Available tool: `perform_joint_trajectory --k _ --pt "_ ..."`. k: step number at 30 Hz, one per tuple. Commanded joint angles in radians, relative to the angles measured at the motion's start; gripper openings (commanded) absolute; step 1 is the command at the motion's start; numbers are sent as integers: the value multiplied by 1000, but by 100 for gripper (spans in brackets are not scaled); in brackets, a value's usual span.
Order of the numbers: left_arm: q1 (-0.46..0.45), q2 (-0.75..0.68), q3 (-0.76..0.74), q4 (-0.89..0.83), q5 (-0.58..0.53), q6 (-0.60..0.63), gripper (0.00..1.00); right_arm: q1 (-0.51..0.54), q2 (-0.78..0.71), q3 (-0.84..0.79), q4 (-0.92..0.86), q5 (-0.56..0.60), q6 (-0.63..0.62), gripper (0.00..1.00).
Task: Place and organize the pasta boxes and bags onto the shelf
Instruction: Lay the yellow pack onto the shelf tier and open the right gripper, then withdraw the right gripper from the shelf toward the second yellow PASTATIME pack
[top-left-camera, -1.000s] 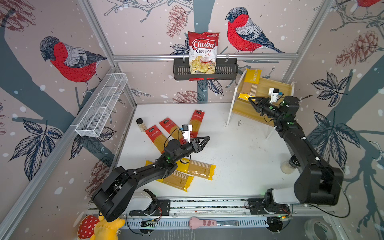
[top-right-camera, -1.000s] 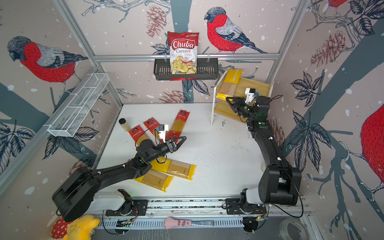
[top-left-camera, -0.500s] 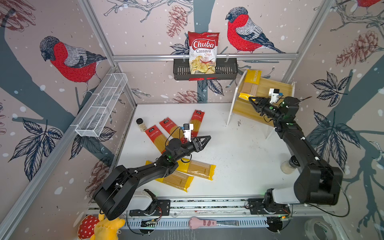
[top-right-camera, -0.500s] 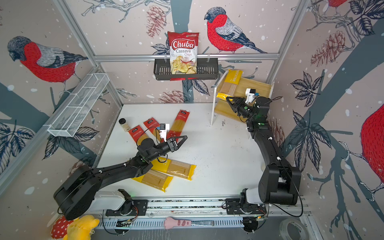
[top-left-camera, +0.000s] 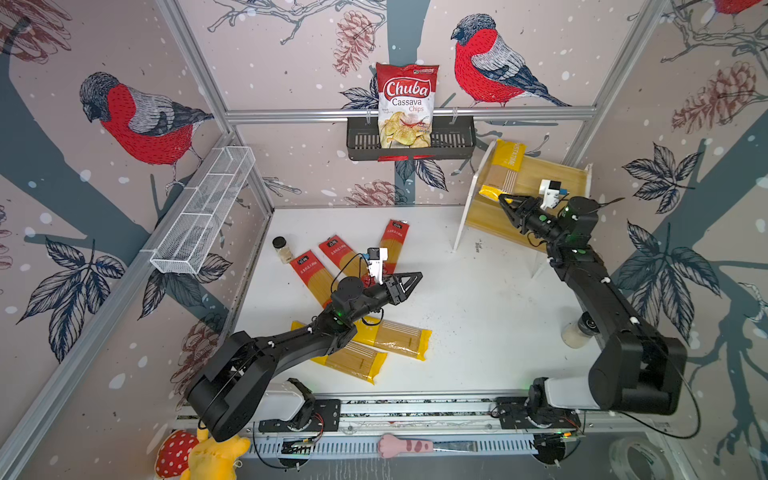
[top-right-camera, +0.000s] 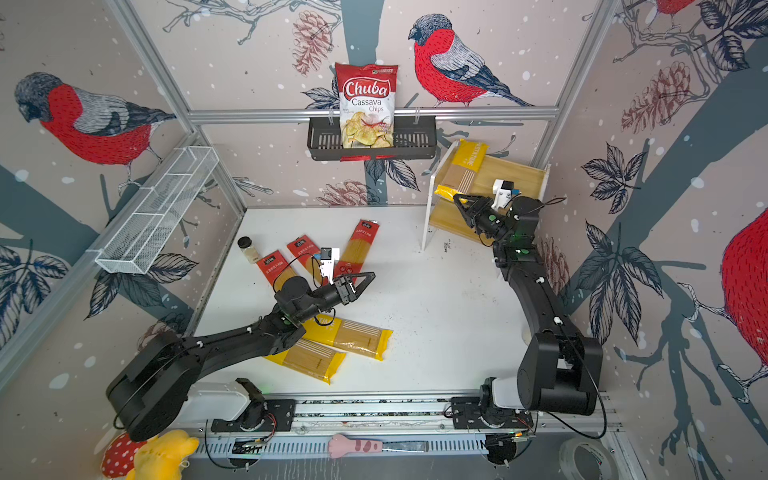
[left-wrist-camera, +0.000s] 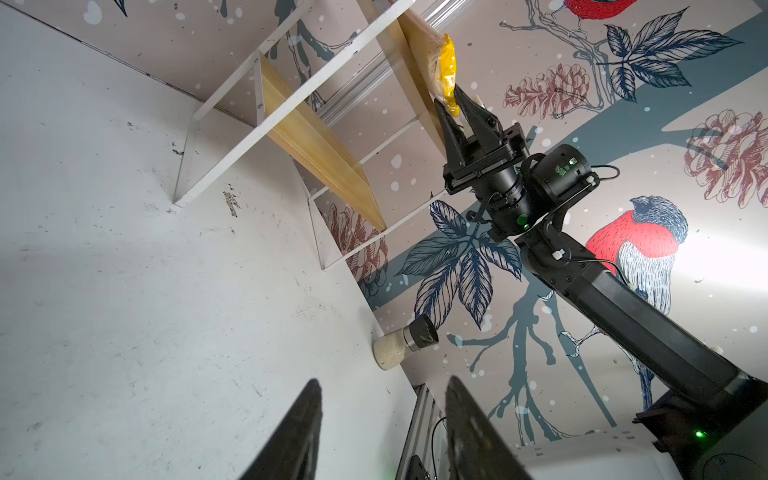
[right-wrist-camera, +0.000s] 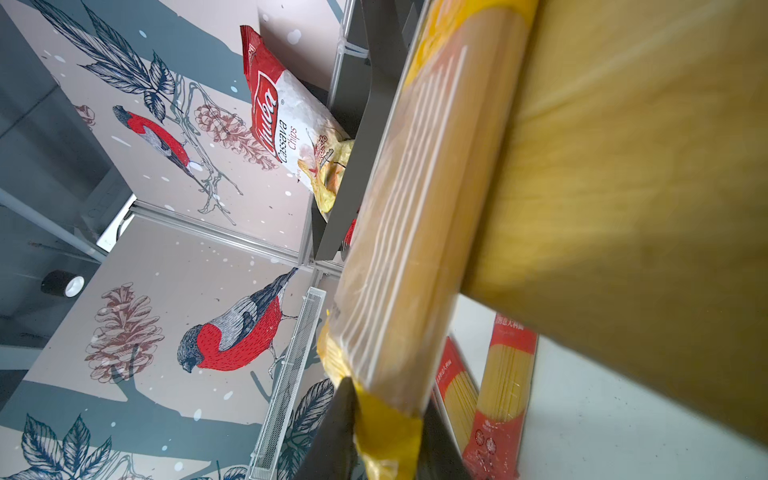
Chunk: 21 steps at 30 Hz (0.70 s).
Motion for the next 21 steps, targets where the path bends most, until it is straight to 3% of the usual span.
perform_joint_trajectory --k 1,12,21 --pt "-1 -4 -5 18 3 13 48 3 -13 -13 14 6 -10 32" --pt "-1 -26 -11 -8 -8 39 48 17 -96 -89 19 5 -9 57" --pt "-1 -122 38 -253 -90 210 49 107 -313 -256 -75 88 -99 64"
